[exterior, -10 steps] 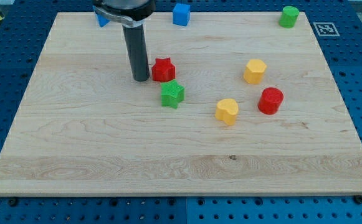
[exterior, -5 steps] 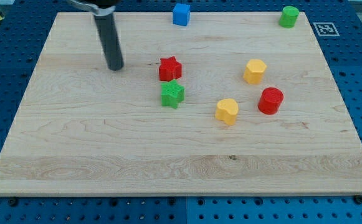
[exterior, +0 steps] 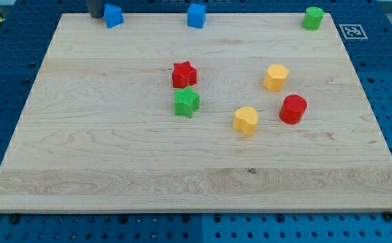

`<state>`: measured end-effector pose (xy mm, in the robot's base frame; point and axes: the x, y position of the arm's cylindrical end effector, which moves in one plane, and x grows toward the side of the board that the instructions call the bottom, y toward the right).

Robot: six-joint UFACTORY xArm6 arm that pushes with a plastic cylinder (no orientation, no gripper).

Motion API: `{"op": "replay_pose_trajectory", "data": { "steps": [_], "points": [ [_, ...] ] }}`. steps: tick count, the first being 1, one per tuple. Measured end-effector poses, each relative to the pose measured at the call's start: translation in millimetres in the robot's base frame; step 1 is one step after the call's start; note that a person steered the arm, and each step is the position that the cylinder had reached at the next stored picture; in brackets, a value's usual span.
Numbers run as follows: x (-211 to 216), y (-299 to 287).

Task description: Move the blue triangle to the top left of the red star

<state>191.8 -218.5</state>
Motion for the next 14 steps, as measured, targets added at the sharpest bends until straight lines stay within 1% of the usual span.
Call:
{"op": "replay_pose_trajectory", "data": {
  "steps": [1,3,5,7,8,10,12,13,14],
  "points": [
    [0,3],
    [0,46],
    [25,55],
    [28,116],
    [28,127],
    [38,126],
    [63,126],
    [67,129],
    [73,145]
  ]
}}
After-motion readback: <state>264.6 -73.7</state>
